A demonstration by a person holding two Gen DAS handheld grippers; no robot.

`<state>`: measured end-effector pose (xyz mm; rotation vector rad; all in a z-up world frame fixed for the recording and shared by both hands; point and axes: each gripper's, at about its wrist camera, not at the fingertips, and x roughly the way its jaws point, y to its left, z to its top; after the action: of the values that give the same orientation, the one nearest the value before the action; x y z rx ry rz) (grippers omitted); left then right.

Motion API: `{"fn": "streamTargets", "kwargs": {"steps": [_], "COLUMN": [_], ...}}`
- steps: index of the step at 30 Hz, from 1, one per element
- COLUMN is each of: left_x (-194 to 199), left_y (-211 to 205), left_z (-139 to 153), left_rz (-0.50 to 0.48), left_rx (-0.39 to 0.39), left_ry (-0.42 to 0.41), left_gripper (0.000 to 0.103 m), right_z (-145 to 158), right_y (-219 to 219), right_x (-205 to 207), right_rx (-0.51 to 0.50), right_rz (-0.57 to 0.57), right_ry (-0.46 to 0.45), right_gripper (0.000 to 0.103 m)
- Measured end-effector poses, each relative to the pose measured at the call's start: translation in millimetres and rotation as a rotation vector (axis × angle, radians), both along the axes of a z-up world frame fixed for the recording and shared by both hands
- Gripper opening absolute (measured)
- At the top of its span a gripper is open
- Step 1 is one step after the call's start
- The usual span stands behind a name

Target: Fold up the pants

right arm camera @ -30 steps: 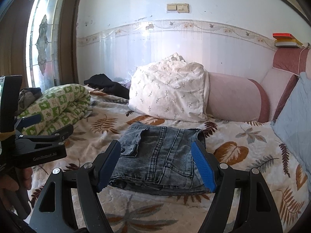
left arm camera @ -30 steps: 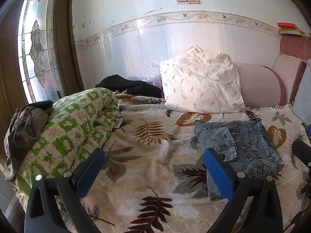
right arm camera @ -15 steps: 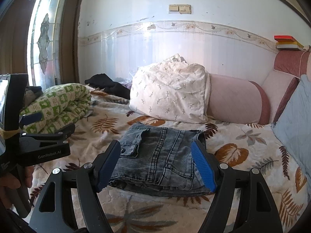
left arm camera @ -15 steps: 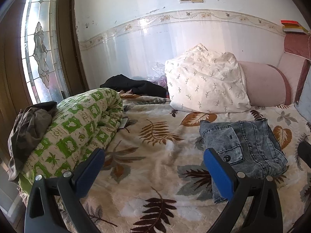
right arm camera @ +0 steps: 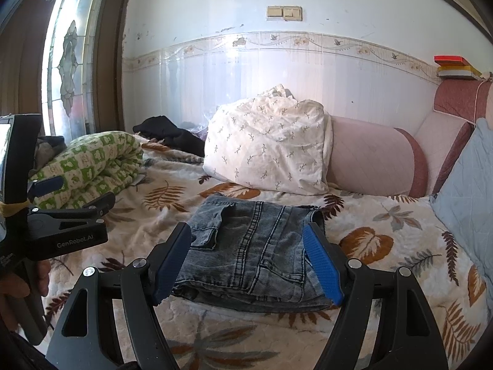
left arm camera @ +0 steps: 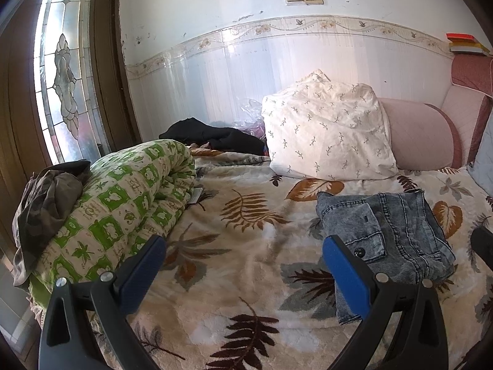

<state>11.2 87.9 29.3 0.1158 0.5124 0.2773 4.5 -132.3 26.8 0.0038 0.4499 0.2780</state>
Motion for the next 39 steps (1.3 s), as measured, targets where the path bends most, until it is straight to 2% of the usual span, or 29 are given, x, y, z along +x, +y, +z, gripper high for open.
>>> {"fn": "streamTargets", "kwargs": {"steps": [39], "left_x": [11.7], "left_y": [-33.0], "left_z": [-5.0], "left_rz": [-0.062], "left_rx": [0.001], "left_ry": [0.019], "left_gripper": [0.103], "right_z": [-6.0], "right_y": [-23.5], "right_x": [5.0], "right_rx": [-0.043], "right_rz": [-0.041], "right_ry": [-0.007], "right_gripper": [0.075]}}
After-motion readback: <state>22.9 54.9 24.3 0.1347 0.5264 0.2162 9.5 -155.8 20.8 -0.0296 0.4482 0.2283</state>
